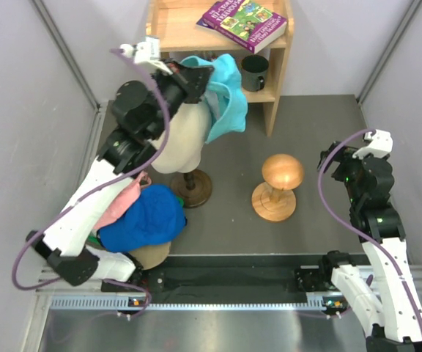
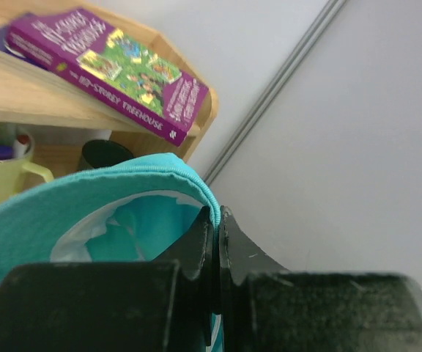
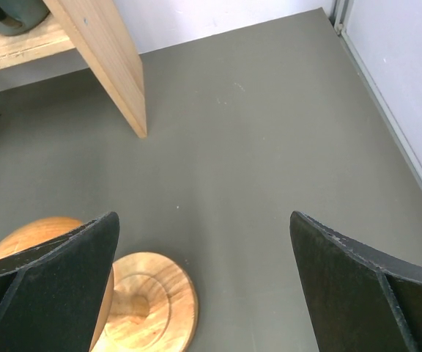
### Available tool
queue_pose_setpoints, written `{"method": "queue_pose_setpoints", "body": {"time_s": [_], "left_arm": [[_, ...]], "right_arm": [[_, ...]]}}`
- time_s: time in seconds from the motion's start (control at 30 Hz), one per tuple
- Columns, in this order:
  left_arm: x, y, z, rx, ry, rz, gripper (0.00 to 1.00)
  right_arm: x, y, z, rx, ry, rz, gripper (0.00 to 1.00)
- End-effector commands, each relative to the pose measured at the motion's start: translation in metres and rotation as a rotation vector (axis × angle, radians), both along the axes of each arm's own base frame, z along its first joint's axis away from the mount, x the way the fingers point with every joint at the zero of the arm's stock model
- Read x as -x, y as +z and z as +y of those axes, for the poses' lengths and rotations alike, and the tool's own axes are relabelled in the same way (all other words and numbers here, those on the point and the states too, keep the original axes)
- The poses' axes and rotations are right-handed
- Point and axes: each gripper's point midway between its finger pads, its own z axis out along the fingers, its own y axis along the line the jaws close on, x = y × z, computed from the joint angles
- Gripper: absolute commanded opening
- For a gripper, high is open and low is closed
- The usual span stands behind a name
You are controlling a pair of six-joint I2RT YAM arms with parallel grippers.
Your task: Stack the hats
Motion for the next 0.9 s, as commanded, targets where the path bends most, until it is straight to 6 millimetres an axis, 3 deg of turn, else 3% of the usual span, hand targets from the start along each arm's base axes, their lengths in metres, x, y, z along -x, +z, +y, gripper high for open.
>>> {"method": "queue_pose_setpoints", "body": {"time_s": [0.0, 0.07, 0.17, 0.4, 0.6, 0.8, 0.87], "left_arm": [[0.032, 0.042, 0.051, 0.088, 0.108, -0.082, 0.00], [0.041, 0.045, 0.063, 0.086, 0.136, -0.085, 0.00], [0.048, 0.034, 0.079, 0.064, 0.179, -0.053, 0.00], [0.062, -0.013, 0.129, -0.001, 0.354, 0.011, 0.00], [0.065, -0.045, 0.149, -0.054, 0.439, 0.054, 0.00], [0.067, -0.070, 0.174, -0.032, 0.553, 0.118, 0.00], [0.067, -0.080, 0.180, -0.032, 0.585, 0.135, 0.00]], "right_arm": [[-0.005, 0.024, 0.004, -0.009, 0.024, -0.055, 1.00], [-0.006, 0.026, 0.006, -0.011, 0.036, -0.057, 1.00], [-0.007, 0.026, 0.008, -0.011, 0.046, -0.055, 1.00], [-0.013, 0.027, 0.014, -0.017, 0.079, -0.048, 0.98], [-0.019, 0.031, 0.019, -0.023, 0.099, -0.056, 0.98], [-0.029, 0.049, 0.042, -0.038, 0.203, -0.096, 0.94], [-0.030, 0.054, 0.061, -0.048, 0.287, -0.103, 0.94]]}}
